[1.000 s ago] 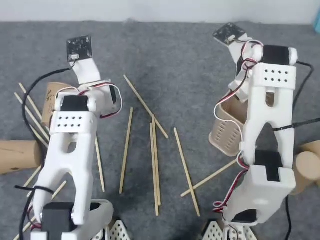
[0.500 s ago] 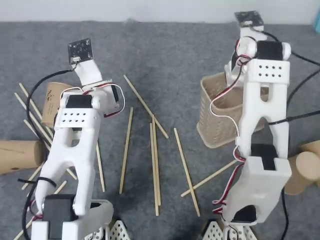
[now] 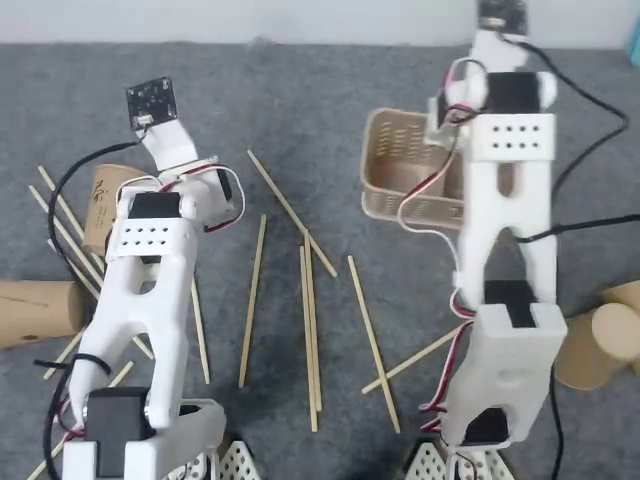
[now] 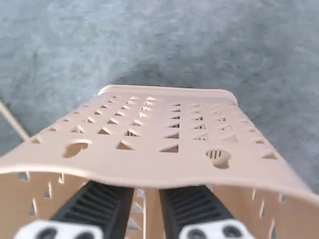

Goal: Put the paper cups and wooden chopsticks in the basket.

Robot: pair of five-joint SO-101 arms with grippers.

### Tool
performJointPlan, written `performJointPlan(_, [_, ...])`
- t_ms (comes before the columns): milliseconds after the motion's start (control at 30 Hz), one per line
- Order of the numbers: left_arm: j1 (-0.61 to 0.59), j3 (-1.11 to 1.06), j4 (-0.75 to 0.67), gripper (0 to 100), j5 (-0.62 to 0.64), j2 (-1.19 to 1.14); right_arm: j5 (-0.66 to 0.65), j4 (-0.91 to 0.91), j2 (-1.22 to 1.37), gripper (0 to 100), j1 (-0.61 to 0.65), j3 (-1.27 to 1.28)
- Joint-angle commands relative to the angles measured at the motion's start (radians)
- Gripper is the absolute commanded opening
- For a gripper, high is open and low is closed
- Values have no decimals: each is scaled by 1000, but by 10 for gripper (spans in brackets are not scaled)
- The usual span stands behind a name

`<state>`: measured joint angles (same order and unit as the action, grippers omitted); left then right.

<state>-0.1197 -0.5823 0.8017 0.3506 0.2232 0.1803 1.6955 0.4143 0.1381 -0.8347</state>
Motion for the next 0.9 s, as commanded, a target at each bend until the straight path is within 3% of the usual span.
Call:
performJointPlan(0, [0, 5, -28, 12, 2, 5, 3, 12, -16, 6, 65, -69])
performJointPlan(233, [0, 5, -28, 12, 2, 5, -11, -10, -15, 6, 94, -66])
performJointPlan(333, [2, -13, -51, 12, 2, 5, -81, 1, 36, 9, 94, -66])
performJointPlan(567, [2, -64, -133, 12, 0, 5, -163, 45, 133, 203, 102, -143])
performJointPlan(733, [2, -65, -144, 12, 0, 5, -180, 105, 127, 191, 96, -394])
performJointPlan(867, [2, -114, -235, 12, -41, 5, -230, 105, 53, 191, 88, -436])
